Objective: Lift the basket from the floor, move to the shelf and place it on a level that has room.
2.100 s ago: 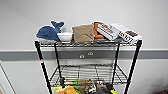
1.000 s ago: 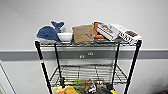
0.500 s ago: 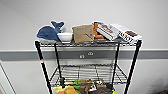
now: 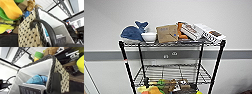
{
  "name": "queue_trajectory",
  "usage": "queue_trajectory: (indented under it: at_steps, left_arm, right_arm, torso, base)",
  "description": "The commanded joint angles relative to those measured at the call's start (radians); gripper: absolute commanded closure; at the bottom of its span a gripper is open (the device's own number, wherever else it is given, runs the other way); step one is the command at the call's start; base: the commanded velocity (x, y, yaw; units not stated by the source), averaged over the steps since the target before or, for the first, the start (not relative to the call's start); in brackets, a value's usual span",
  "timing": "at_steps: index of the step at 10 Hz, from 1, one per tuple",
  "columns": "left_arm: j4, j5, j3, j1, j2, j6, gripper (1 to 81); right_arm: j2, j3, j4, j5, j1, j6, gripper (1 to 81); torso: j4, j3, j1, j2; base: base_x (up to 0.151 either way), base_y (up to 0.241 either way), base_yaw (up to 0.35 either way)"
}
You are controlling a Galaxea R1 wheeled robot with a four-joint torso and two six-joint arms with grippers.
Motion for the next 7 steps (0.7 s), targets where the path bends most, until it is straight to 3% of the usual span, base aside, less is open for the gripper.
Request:
queue_trajectory:
  at_steps: [1,7]
  left_arm:
    - [0.002,-0.005,0.097,-0.146,-0.097,0.002,81.1]
    - [0.001,0.001,0.260,-0.205,-0.203,-0.001,81.1]
  right_arm:
    - [-0.082,0.093,0.035,-0.021,0.176,-0.009,81.1]
    - [-0.188,0.230,0.036,-0.021,0.223,0.010,81.1]
  torso:
    - [0.000,0.000,0.000,0.000]
    - [0.000,0.000,0.000,0.000]
  base:
    - [0.000,0.000,0.000]
    - [0.000,0.000,0.000]
